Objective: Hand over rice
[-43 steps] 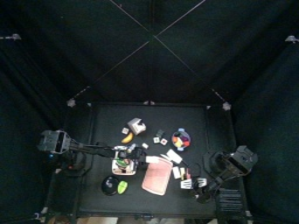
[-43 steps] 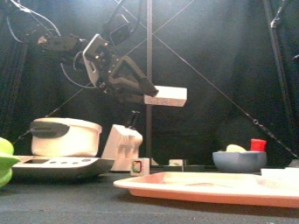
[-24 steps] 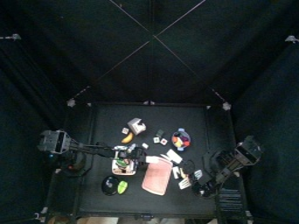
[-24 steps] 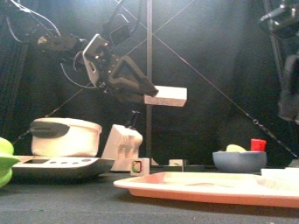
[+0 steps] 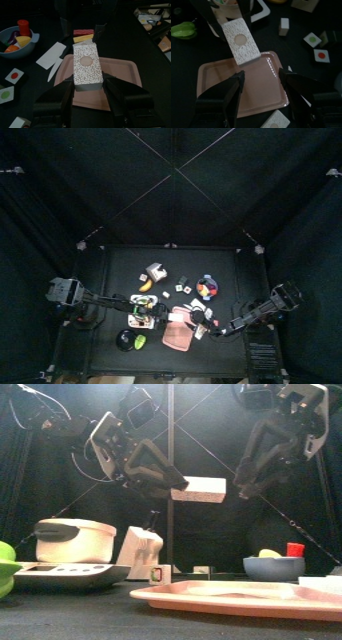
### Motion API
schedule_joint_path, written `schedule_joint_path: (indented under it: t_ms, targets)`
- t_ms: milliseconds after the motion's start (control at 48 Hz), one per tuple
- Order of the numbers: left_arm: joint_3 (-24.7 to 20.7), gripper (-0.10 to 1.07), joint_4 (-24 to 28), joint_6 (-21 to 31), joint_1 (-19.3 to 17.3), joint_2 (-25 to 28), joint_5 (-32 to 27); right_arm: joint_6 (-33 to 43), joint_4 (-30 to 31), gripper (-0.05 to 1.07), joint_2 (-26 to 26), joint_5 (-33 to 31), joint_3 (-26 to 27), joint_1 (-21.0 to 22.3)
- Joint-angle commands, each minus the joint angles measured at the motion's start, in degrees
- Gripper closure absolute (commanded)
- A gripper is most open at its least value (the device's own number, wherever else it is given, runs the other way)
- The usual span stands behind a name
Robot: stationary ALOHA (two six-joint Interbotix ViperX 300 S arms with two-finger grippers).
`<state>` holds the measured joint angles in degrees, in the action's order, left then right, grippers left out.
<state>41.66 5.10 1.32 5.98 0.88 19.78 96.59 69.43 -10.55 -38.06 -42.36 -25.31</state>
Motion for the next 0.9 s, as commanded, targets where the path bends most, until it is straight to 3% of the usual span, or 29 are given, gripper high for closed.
schedule_joint_path:
  t_ms: [0,250,875]
  targets:
    - [-1.49,0.54,-0.09,0.09,0.7,-0.26,0.44,-3.34,0.26,0.14,-0.44,1.32,1.76,0.26]
    - [-2.29,0.54,-0.18,0.0,0.79,0.62,0.35,-9.23,-1.23,0.14,0.18,4.83,2.9,0.7]
    - [-6.06,0.55,0.09,-0.18,2.2,2.72,0.35,-9.4,-0.7,0.16,3.34,11.25,3.69,5.62]
